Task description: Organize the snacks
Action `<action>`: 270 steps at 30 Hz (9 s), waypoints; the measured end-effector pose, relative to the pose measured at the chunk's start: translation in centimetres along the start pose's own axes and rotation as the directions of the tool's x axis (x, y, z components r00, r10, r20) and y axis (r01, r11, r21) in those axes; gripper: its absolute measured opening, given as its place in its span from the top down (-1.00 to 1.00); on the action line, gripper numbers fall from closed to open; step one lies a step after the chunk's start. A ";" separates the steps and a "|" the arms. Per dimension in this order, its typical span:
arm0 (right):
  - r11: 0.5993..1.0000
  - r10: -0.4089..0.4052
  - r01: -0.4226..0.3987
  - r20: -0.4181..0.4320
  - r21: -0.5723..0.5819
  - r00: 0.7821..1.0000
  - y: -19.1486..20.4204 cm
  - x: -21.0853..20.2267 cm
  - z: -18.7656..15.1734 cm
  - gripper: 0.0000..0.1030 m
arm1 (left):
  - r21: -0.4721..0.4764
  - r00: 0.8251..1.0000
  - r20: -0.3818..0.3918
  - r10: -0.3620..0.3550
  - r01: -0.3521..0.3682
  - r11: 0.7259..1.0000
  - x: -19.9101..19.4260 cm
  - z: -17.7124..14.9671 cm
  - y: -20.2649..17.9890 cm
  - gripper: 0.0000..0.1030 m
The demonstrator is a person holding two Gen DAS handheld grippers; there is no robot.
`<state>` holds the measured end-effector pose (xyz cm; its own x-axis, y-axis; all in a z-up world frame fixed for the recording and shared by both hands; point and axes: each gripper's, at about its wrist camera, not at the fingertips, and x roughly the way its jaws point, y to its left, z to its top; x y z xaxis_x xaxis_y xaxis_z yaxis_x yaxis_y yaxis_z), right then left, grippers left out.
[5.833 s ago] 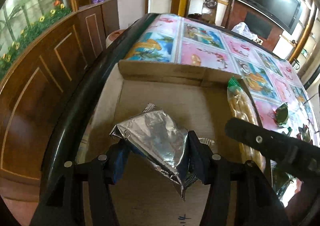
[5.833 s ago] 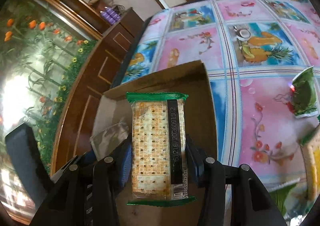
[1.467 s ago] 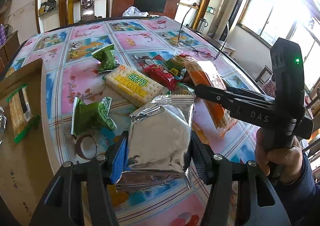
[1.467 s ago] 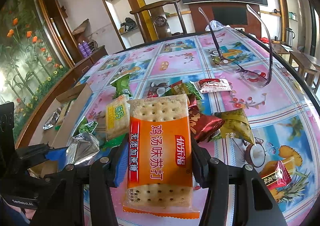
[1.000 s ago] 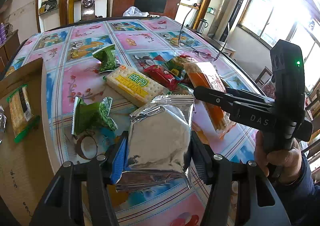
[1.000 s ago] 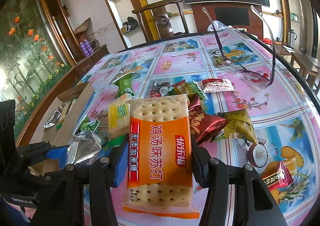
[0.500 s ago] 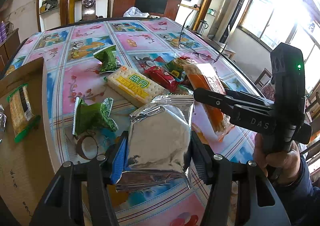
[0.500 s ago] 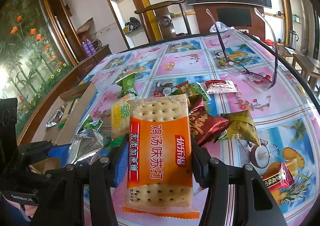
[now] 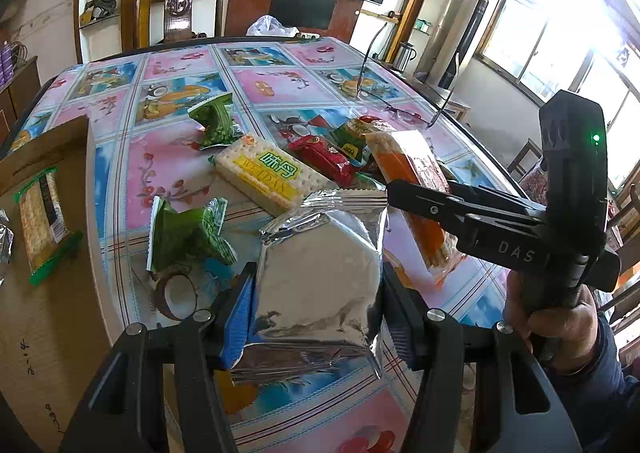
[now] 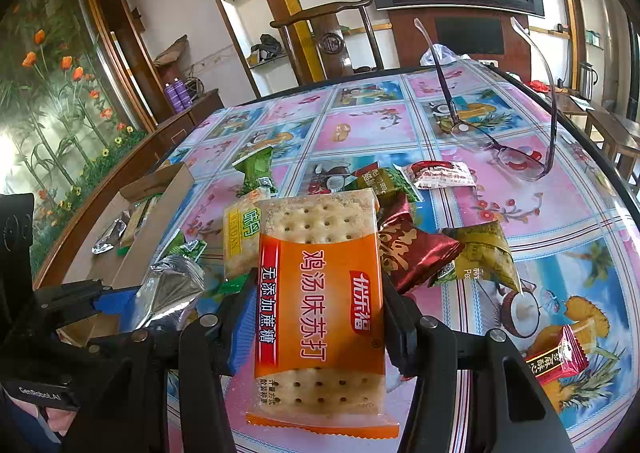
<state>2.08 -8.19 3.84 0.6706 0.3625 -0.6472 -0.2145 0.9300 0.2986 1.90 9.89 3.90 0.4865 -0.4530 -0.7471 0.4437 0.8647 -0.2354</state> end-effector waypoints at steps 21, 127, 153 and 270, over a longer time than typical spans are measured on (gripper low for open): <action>1.000 -0.001 0.001 0.004 -0.006 1.000 0.2 0.0 0.0 -0.12 | -0.010 1.000 0.018 -0.016 0.016 1.000 -0.7 0.2 0.1 -0.12; 0.935 0.230 -0.276 -0.210 -0.224 0.950 25.3 10.9 -1.5 -0.13 | -0.485 0.895 -0.070 0.441 -0.417 0.769 -10.1 -2.3 23.5 -0.13; 0.941 0.325 -0.329 -0.060 -0.083 0.944 17.5 4.6 -1.7 -0.18 | -0.419 0.924 0.067 0.376 -0.316 0.851 -10.5 -0.9 20.6 -0.32; 0.936 -0.204 0.145 0.159 0.322 0.966 -7.1 -9.1 -3.7 0.62 | -0.048 0.991 -0.042 0.131 -0.133 0.990 5.4 3.4 -4.9 0.13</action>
<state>-5.10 -17.89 5.01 0.8048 0.1502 -0.5742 0.1249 0.9029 0.4113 4.87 2.45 3.15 0.5083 -0.3265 -0.7969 0.3388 0.9265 -0.1635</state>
